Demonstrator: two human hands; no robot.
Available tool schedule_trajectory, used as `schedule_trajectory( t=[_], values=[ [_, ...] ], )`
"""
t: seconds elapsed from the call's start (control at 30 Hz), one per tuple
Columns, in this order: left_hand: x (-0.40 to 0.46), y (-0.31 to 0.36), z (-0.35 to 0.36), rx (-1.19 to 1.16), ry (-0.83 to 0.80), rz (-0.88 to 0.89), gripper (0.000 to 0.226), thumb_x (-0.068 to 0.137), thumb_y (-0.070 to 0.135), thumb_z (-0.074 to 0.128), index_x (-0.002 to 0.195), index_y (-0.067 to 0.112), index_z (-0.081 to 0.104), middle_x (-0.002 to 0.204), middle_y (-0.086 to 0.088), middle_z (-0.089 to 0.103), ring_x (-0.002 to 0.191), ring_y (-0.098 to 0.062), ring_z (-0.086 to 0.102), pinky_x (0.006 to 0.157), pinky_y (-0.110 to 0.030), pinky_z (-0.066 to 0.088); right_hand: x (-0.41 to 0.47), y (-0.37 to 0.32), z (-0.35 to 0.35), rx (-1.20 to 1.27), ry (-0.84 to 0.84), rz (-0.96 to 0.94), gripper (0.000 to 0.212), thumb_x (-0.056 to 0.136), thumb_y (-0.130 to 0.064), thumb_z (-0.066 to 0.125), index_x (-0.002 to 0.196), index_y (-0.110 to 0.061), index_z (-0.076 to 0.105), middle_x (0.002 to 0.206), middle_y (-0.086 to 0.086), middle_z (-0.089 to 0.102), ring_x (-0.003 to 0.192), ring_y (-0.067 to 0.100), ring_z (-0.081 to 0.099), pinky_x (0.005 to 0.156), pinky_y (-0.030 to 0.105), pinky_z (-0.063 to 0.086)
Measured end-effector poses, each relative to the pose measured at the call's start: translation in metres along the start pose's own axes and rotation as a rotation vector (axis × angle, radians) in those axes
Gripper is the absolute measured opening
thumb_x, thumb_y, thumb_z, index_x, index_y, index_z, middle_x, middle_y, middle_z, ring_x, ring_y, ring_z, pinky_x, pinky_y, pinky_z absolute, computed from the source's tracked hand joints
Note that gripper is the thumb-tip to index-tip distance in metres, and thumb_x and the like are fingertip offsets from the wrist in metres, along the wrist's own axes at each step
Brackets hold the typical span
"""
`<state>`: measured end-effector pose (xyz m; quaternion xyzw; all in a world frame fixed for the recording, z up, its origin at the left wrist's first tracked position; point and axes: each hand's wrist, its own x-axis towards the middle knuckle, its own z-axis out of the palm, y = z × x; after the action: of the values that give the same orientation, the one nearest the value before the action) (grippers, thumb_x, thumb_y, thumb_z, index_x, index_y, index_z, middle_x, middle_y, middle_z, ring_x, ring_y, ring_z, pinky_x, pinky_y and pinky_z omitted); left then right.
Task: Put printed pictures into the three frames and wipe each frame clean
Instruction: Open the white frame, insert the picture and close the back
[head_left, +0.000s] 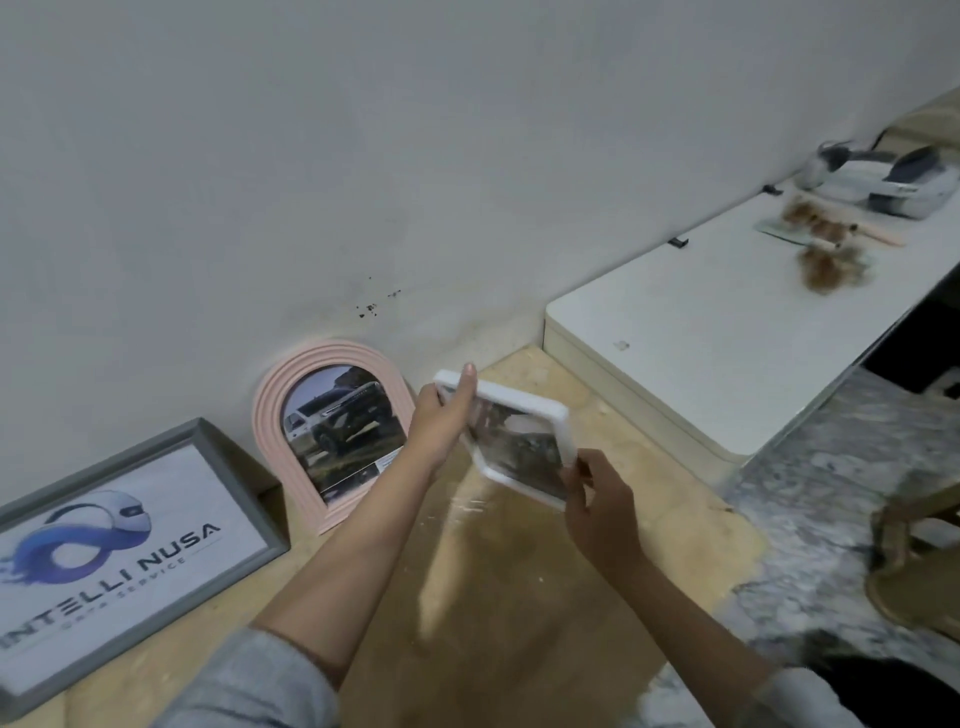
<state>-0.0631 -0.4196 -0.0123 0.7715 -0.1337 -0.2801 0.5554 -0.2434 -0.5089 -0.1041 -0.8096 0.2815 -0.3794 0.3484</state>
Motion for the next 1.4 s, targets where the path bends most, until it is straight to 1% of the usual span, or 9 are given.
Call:
schedule_trajectory(
  t=[0.13,0.23,0.4,0.53,0.67,0.83,1.0,1.27,1.4],
  values=[
    [-0.027,-0.015,-0.038,-0.333,0.034,-0.126,0.028,0.088,0.039,0.062,0.091,0.013,0.053,0.079,-0.005,0.051,0.071,-0.017,0.051,0.066,-0.031,0.044,-0.018,-0.028,0.006,0.03,-0.126,-0.278,0.013,0.092,-0.013,0.049,0.1,-0.009,0.058,0.093,0.006,0.063,0.082,0.02,0.062,0.069,0.029,0.052],
    [-0.055,-0.037,-0.074,-0.453,0.195,-0.214,0.008,0.088,0.008,0.052,0.094,0.006,0.058,0.085,-0.014,0.061,0.079,-0.027,0.06,0.081,-0.041,0.052,-0.042,-0.054,0.021,0.03,-0.195,-0.475,0.013,0.092,-0.013,0.052,0.103,-0.01,0.058,0.106,0.009,0.065,0.097,0.022,0.062,0.084,0.033,0.053],
    [-0.096,-0.075,-0.132,-0.571,0.411,-0.261,0.014,0.094,0.01,0.047,0.092,0.008,0.06,0.095,-0.018,0.065,0.088,-0.03,0.062,0.089,-0.045,0.049,-0.083,-0.088,0.046,0.053,-0.315,-0.687,0.014,0.093,-0.026,0.053,0.1,-0.014,0.057,0.117,0.009,0.06,0.106,0.03,0.058,0.106,0.036,0.035],
    [-0.134,-0.11,-0.175,-0.672,0.412,-0.169,0.021,0.1,0.013,0.04,0.103,0.009,0.06,0.104,-0.021,0.062,0.093,-0.03,0.06,0.094,-0.048,0.044,-0.098,-0.105,0.065,-0.014,-0.392,-0.548,0.054,0.087,-0.052,0.056,0.117,-0.008,0.059,0.129,0.017,0.054,0.123,0.031,0.047,0.104,0.043,0.037],
    [-0.167,-0.149,-0.21,-0.801,0.338,-0.064,0.024,0.097,0.013,0.042,0.114,0.013,0.058,0.106,-0.013,0.065,0.089,-0.024,0.064,0.087,-0.043,0.049,-0.114,-0.127,0.086,0.033,-0.493,-0.06,0.066,0.088,-0.053,0.049,0.135,-0.007,0.045,0.134,0.01,0.049,0.126,0.025,0.044,0.105,0.039,0.037],
    [-0.196,-0.191,-0.226,-0.461,0.44,-0.055,0.026,0.099,0.023,0.043,0.121,0.018,0.058,0.117,-0.013,0.063,0.111,-0.032,0.059,0.096,-0.046,0.046,-0.15,-0.138,0.112,0.024,-0.646,0.318,0.075,0.076,-0.07,0.051,0.133,-0.023,0.046,0.126,-0.001,0.057,0.118,0.019,0.052,0.103,0.043,0.041],
    [-0.21,-0.227,-0.23,-0.037,0.519,-0.11,0.041,0.095,0.035,0.051,0.133,0.023,0.042,0.115,-0.006,0.058,0.105,-0.026,0.058,0.086,-0.037,0.047,-0.183,-0.147,0.126,-0.064,-0.71,0.393,0.071,0.086,-0.048,0.058,0.144,-0.015,0.033,0.135,0.011,0.051,0.12,0.028,0.051,0.101,0.041,0.042],
    [-0.206,-0.269,-0.239,0.152,0.35,-0.201,0.083,0.075,0.069,0.053,0.138,0.02,0.028,0.118,-0.009,0.057,0.106,-0.028,0.057,0.091,-0.043,0.048,-0.22,-0.148,0.144,-0.272,-0.726,0.297,0.08,0.087,-0.044,0.058,0.149,-0.008,0.022,0.146,0.019,0.033,0.132,0.036,0.033,0.107,0.043,0.029],
    [-0.201,-0.281,-0.234,0.382,0.363,-0.188,0.076,0.086,0.049,0.058,0.142,0.007,0.028,0.133,-0.015,0.046,0.125,-0.035,0.04,0.11,-0.056,0.026,-0.23,-0.145,0.149,-0.4,-0.805,0.217,0.089,0.081,-0.058,0.041,0.148,-0.004,0.021,0.151,0.021,0.025,0.138,0.037,0.024,0.11,0.044,0.019]
  ],
)
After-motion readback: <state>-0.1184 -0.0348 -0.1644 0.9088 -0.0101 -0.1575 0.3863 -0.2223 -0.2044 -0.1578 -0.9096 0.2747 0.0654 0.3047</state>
